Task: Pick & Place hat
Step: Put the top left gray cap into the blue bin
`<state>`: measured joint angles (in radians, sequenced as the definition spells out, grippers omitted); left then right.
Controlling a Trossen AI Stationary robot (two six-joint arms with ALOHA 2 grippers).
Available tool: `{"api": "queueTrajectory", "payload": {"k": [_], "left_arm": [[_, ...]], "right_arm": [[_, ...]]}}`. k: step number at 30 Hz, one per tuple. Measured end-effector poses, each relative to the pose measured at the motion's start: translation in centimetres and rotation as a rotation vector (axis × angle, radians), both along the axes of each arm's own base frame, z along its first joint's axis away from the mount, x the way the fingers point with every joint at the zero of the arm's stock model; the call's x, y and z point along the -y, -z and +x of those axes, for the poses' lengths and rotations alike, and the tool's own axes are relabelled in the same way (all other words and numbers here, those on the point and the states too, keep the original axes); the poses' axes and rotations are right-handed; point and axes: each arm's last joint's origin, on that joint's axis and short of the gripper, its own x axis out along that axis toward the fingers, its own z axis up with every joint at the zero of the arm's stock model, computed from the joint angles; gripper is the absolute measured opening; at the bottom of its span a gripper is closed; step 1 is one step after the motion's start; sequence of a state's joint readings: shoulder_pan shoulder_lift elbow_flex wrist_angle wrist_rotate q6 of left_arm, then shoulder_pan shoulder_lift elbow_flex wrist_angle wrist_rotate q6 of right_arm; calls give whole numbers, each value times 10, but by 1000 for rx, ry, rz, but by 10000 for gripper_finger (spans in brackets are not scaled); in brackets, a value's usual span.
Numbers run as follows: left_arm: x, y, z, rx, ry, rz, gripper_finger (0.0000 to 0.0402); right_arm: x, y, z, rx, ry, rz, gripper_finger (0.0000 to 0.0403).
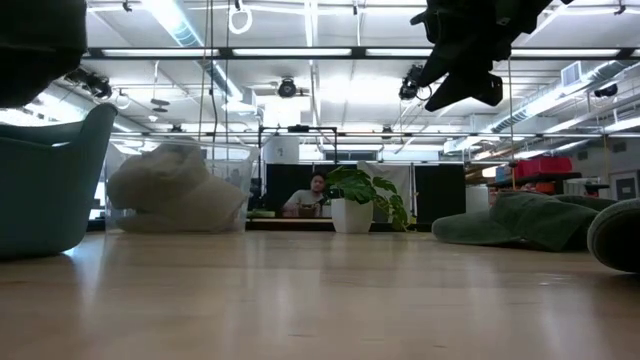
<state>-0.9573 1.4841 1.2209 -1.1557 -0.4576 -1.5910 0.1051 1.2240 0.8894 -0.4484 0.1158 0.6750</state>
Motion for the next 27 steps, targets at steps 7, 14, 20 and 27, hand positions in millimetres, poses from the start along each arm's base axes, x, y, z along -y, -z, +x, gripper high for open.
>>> {"api": "queueTrajectory", "payload": {"k": [7, 14, 20, 27], "left_arm": [[-4, 10, -4, -82, -2, 85, 23], [-9, 50, -8, -55, -153, 21, 38], [-16, 75, -8, -42, -275, -40, 60], [-13, 86, 5, 32, -278, -181, 116]], "right_arm": [[0, -1, 1, 8, 4, 4, 198], [0, -1, 1, 10, 31, 32, 198], [0, -1, 1, 11, 36, 37, 198], [0, -1, 1, 14, 33, 35, 198]]}}
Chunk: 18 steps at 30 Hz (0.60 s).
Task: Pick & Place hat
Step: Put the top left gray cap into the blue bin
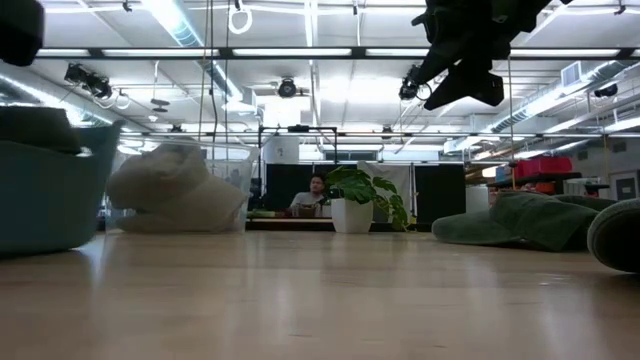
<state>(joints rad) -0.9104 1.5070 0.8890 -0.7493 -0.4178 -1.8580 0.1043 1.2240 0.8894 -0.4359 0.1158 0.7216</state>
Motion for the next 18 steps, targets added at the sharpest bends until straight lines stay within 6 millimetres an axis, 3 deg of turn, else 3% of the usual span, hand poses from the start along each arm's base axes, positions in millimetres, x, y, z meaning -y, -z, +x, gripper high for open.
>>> {"api": "queueTrajectory", "payload": {"k": [9, 14, 18], "left_arm": [[-12, -7, 28, 70, 87, 2, 180], [-20, -15, 43, 23, 158, -30, 192], [-20, -29, 53, -8, 268, -116, 193]], "right_arm": [[0, 0, 0, 2, -5, -6, 198], [0, 0, -1, -8, -26, -29, 198], [7, 9, -10, -149, 5, -68, 198]]}}
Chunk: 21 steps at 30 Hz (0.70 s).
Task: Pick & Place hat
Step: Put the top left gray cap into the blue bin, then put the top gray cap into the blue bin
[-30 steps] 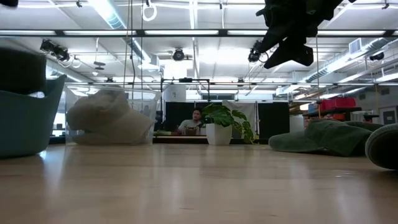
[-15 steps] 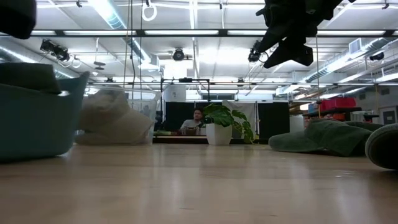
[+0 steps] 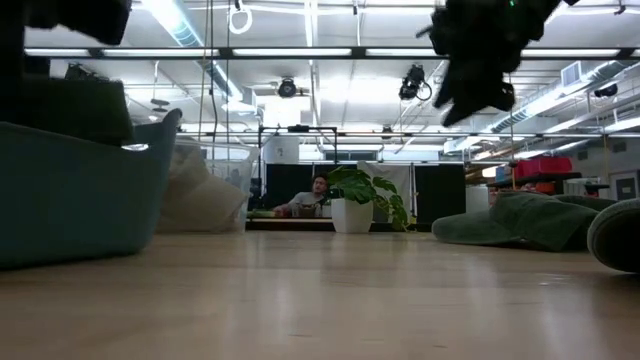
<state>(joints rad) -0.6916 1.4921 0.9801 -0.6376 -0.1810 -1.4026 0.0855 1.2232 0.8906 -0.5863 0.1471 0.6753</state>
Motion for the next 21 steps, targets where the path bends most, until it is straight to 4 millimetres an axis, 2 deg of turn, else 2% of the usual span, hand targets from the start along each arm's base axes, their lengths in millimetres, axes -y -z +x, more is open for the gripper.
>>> {"api": "queueTrajectory", "payload": {"k": [6, 10, 15, 21], "left_arm": [[0, -31, 14, 40, 62, -16, 193], [-8, -55, 21, 46, 86, 25, 193], [-19, -80, 31, 87, 93, 86, 193], [-32, -98, 42, 169, 135, 186, 193]], "right_arm": [[14, 13, -22, -290, -131, -146, 198], [25, 15, -29, -397, -247, -228, 198], [42, 26, -23, -468, -291, -250, 198], [53, 53, -11, -608, -379, -196, 198]]}}
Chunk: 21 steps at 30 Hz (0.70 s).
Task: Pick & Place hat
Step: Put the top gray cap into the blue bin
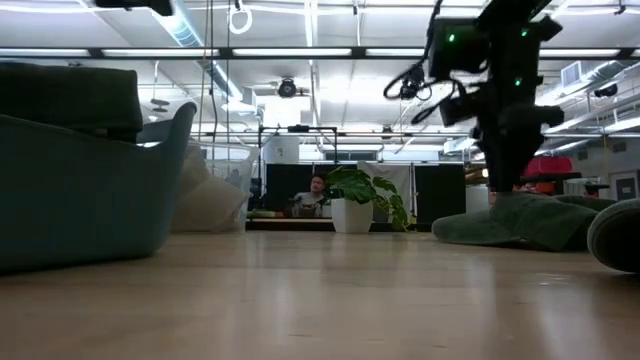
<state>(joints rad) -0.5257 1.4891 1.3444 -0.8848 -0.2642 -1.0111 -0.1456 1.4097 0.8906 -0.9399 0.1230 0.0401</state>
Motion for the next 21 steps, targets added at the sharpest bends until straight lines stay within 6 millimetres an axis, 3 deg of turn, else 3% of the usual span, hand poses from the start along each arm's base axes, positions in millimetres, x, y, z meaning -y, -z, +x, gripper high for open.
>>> {"api": "queueTrajectory", "payload": {"k": [11, 14, 18, 21], "left_arm": [[-23, -1, 11, 8, 34, 110, 193], [-28, -1, 13, 6, 42, 127, 193], [-33, -1, 15, 5, 30, 131, 193], [-35, -1, 16, 4, 29, 135, 193]], "right_arm": [[6, 41, 15, -190, -98, -14, 182], [6, 46, 16, -204, -99, 0, 137], [6, 43, 15, -200, -102, 13, 34], [5, 37, 13, -181, -102, 13, 16]]}}
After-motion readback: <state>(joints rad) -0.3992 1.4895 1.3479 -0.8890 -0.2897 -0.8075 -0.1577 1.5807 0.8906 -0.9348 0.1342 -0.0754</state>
